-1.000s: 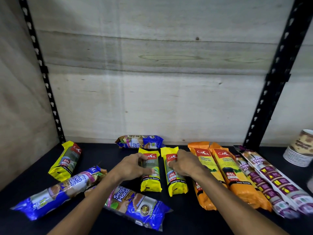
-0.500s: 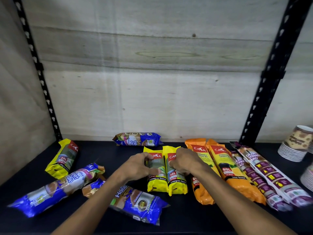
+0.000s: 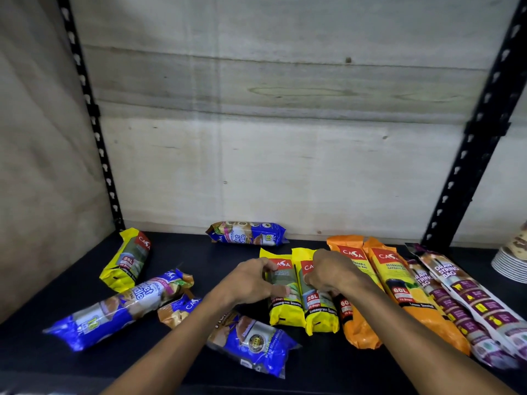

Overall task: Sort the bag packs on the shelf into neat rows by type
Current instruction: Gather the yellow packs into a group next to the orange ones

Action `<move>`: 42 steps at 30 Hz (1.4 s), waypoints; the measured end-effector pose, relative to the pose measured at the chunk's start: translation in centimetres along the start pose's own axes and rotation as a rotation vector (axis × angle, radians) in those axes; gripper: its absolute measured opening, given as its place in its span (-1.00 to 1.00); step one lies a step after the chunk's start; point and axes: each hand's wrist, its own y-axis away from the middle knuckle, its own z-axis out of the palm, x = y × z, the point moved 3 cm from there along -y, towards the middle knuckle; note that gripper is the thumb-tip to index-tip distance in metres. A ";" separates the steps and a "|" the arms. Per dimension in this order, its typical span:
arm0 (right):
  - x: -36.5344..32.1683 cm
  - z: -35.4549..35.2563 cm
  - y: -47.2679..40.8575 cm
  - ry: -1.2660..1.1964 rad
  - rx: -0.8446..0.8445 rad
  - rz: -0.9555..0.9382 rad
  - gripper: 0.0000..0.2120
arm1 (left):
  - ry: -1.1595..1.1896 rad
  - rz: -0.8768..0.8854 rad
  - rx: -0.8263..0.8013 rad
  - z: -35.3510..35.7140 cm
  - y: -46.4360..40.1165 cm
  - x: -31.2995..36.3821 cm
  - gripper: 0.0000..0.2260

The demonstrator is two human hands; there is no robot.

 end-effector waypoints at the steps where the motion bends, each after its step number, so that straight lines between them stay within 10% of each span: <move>1: -0.1 -0.1 0.0 0.008 0.014 0.006 -0.64 | 0.005 -0.011 -0.003 -0.3 0.0 -0.2 -0.41; 10: -3.0 0.1 -0.7 0.047 0.180 -0.107 -0.52 | 0.058 -0.064 0.207 -6.0 1.5 -2.9 -0.54; 19: -4.7 4.0 -2.6 0.028 0.155 -0.284 -0.31 | -0.531 -0.498 0.595 -15.4 3.8 -11.6 -0.46; 25: -4.1 5.0 -2.9 0.013 0.147 -0.298 -0.29 | -0.424 -0.693 0.496 -16.5 4.3 -16.7 -0.31; 42: -4.0 5.7 -3.1 0.005 0.195 -0.315 -0.33 | 0.196 -0.406 0.691 -15.7 3.6 -14.3 -0.50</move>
